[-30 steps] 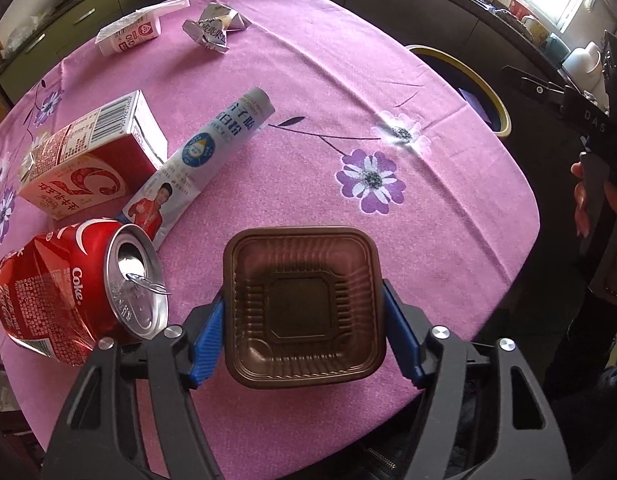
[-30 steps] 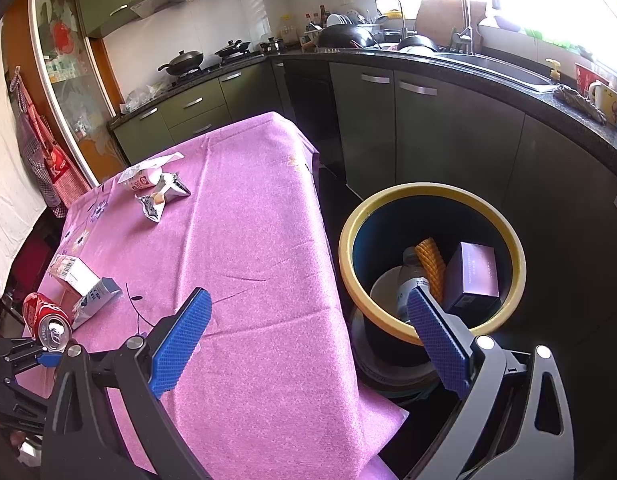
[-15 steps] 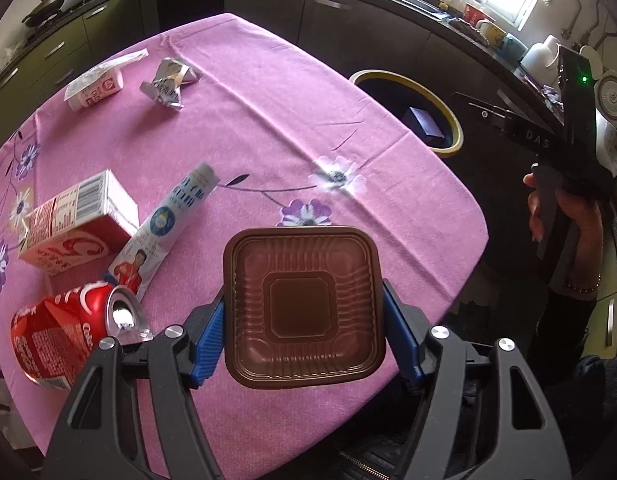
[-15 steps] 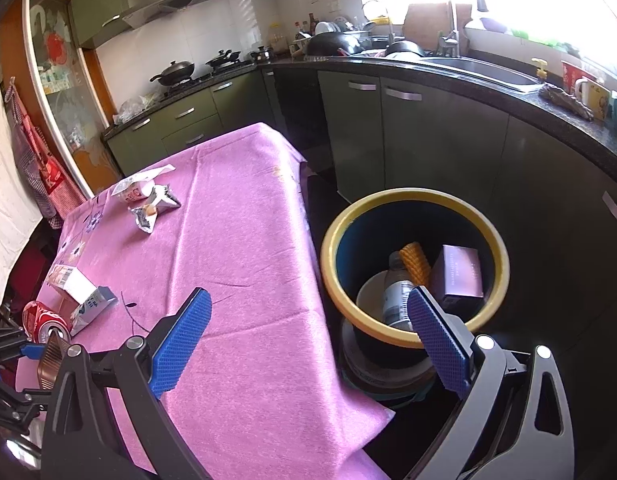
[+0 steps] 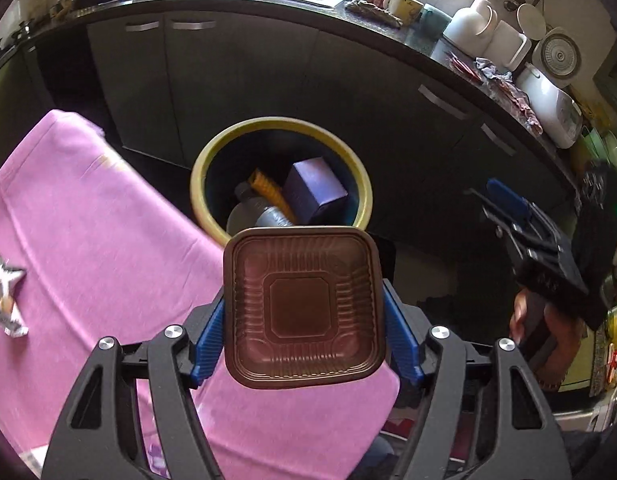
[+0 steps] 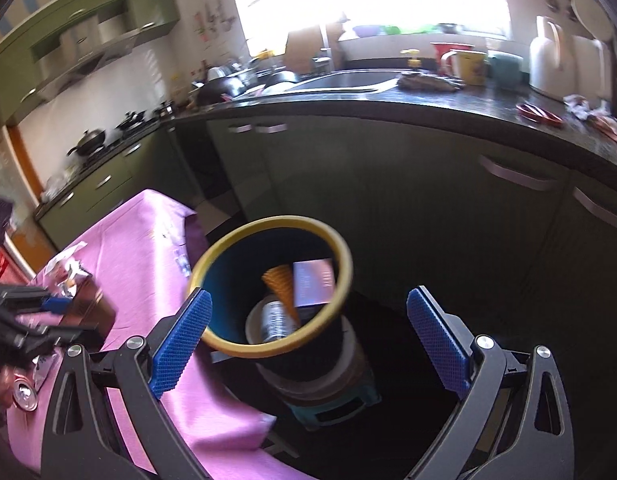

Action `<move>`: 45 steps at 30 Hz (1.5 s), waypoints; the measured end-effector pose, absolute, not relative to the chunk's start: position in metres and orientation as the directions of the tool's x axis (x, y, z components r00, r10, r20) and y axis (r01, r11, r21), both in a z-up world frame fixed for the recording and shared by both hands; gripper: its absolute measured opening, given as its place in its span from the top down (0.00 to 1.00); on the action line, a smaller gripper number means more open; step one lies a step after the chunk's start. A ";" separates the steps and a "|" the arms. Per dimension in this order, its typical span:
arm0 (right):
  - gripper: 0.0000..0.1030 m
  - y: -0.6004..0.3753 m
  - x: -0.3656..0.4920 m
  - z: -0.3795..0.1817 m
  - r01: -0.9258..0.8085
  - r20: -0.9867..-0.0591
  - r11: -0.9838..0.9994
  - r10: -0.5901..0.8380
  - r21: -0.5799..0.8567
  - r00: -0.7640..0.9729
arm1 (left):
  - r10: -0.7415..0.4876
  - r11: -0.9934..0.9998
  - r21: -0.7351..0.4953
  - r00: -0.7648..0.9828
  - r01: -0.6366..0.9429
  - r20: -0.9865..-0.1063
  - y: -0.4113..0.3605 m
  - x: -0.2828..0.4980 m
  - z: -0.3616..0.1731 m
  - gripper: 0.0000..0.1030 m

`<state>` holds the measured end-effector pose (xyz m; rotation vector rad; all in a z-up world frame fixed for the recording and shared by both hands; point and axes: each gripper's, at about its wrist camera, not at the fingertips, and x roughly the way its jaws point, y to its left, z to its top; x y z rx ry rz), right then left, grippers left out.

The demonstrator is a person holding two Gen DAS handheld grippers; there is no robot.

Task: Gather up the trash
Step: 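Carry the brown tray over the bin and release it with the left gripper, then grasp the red Coca-Cola can with the right gripper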

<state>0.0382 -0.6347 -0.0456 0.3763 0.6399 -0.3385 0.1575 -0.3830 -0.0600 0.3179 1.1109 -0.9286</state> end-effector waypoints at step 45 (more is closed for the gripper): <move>0.06 -0.397 0.155 -0.020 -0.485 -0.642 0.806 0.575 0.340 0.507 | -0.346 0.936 -0.189 0.668 0.298 -0.659 -0.014 0.122 0.031 0.10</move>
